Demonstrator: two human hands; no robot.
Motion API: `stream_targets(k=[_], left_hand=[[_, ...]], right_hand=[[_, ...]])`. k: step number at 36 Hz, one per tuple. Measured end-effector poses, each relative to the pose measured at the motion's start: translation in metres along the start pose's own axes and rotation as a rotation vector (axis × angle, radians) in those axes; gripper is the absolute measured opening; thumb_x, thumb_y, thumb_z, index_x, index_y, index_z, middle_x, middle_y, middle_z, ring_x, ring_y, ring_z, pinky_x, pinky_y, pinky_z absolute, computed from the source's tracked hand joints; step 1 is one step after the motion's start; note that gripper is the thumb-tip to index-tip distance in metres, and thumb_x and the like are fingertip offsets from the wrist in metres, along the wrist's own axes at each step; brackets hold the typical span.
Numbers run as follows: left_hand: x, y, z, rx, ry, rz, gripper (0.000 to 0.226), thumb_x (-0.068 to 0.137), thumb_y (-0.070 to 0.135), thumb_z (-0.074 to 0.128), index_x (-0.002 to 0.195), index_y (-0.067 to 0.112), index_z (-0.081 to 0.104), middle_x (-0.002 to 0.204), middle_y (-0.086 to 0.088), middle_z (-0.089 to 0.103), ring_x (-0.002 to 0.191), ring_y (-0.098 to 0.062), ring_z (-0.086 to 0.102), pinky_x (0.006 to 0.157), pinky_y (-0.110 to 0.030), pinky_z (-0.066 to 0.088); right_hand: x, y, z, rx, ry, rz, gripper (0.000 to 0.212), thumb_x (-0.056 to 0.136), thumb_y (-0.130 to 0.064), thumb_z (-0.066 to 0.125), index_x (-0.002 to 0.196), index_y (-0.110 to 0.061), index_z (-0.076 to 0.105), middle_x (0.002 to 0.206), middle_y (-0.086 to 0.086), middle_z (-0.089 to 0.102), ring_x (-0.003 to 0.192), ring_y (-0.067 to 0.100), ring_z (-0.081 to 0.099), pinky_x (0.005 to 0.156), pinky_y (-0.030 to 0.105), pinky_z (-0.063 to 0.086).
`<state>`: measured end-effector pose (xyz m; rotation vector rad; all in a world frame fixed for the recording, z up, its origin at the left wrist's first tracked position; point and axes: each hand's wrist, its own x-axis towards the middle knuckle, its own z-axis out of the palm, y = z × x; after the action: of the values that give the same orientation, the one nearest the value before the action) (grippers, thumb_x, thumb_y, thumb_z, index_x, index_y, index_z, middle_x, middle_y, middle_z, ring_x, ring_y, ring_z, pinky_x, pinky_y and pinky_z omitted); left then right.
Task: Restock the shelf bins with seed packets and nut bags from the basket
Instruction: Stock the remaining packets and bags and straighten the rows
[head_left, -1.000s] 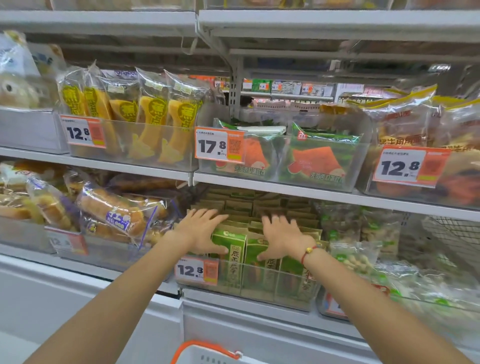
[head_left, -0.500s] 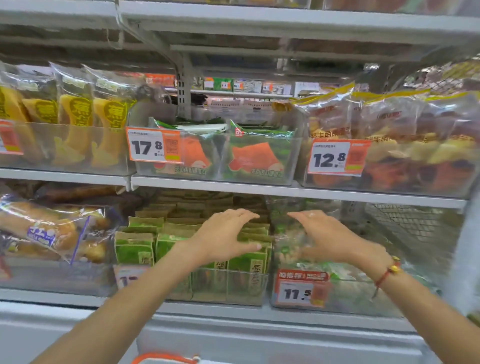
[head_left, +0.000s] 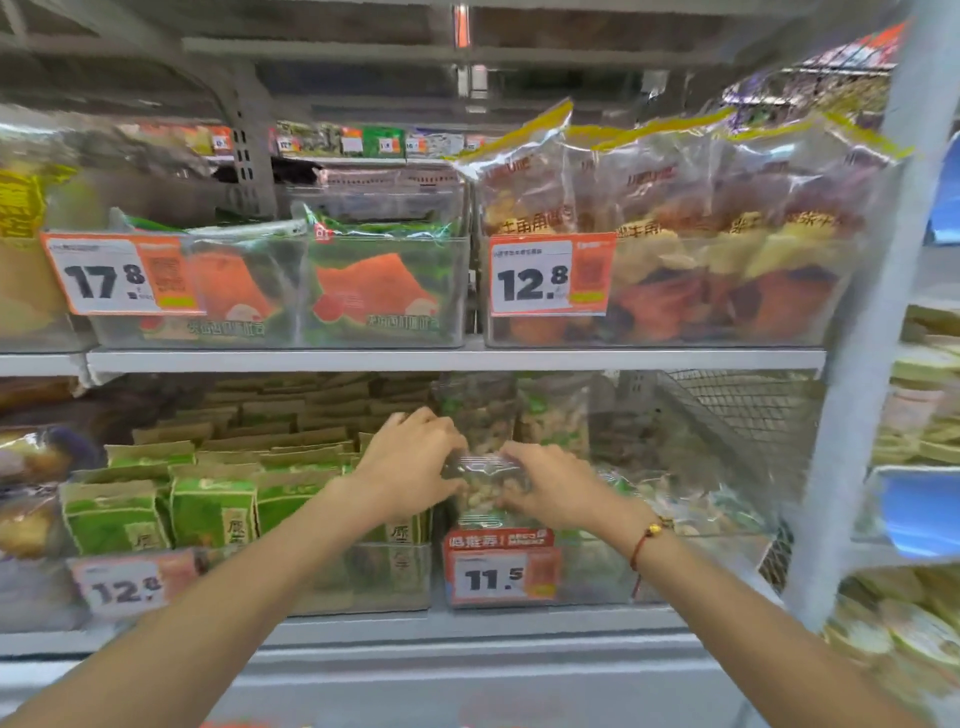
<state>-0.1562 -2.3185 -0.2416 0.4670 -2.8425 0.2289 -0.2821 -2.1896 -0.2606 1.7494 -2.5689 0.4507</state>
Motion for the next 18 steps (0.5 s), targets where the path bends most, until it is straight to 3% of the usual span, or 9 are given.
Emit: stream_targets(k=[2,5,8,10,14,18], left_hand=[[0.001,-0.004,-0.006,-0.029,0.029,-0.023,0.052,0.079,0.061,0.060,0.121,0.031,0.054,0.128,0.009,0.050,0.118,-0.014,0.041,0.097,-0.033,0.033],[-0.003,-0.011,-0.012,-0.137,0.035,-0.178,0.095,0.064,0.079,0.058,0.140,0.026,0.034,0.139,0.003,0.042,0.126,-0.018,0.038,0.104,-0.035,0.035],[0.004,-0.017,-0.013,-0.293,-0.122,-0.235,0.122,0.058,0.079,0.064,0.151,0.024,0.008,0.152,-0.003,0.030,0.136,-0.023,0.033,0.109,-0.036,0.033],[0.015,-0.020,-0.011,-0.337,-0.231,-0.213,0.128,0.057,0.074,0.070,0.151,0.022,0.002,0.154,-0.004,0.029,0.137,-0.024,0.034,0.108,-0.035,0.035],[0.033,-0.019,-0.005,-0.296,-0.326,-0.193,0.125,0.055,0.073,0.073,0.150,0.021,0.010,0.149,-0.003,0.037,0.130,-0.024,0.042,0.102,-0.036,0.041],[0.032,-0.018,0.005,-0.185,-0.317,-0.152,0.114,0.060,0.080,0.062,0.150,0.027,0.017,0.152,0.001,0.034,0.134,-0.023,0.039,0.105,-0.035,0.039]], right_hand=[[-0.001,0.005,-0.007,0.010,-0.004,-0.012,0.040,0.090,-0.040,0.058,0.126,-0.024,0.051,0.121,0.001,0.061,0.113,0.023,0.055,0.082,0.035,0.045],[-0.004,0.005,-0.013,0.152,0.187,-0.014,0.052,0.087,-0.055,0.055,0.131,-0.028,0.049,0.126,-0.006,0.053,0.116,0.013,0.050,0.089,0.031,0.044],[0.006,-0.002,-0.012,-0.033,0.339,-0.019,0.058,0.092,-0.052,0.045,0.139,-0.019,0.040,0.133,0.000,0.047,0.123,0.019,0.041,0.098,0.034,0.037],[0.017,-0.005,-0.008,-0.139,0.296,-0.045,0.057,0.096,-0.049,0.037,0.142,-0.014,0.036,0.142,0.006,0.043,0.129,0.023,0.038,0.104,0.038,0.030],[0.026,-0.001,-0.006,-0.202,0.191,-0.056,0.059,0.099,-0.047,0.027,0.147,-0.014,0.031,0.157,0.004,0.022,0.144,0.020,0.016,0.114,0.037,0.013],[0.023,0.001,-0.005,-0.203,0.166,-0.035,0.052,0.100,-0.045,0.024,0.136,-0.016,0.047,0.145,0.006,0.044,0.138,0.020,0.027,0.110,0.038,0.020]])
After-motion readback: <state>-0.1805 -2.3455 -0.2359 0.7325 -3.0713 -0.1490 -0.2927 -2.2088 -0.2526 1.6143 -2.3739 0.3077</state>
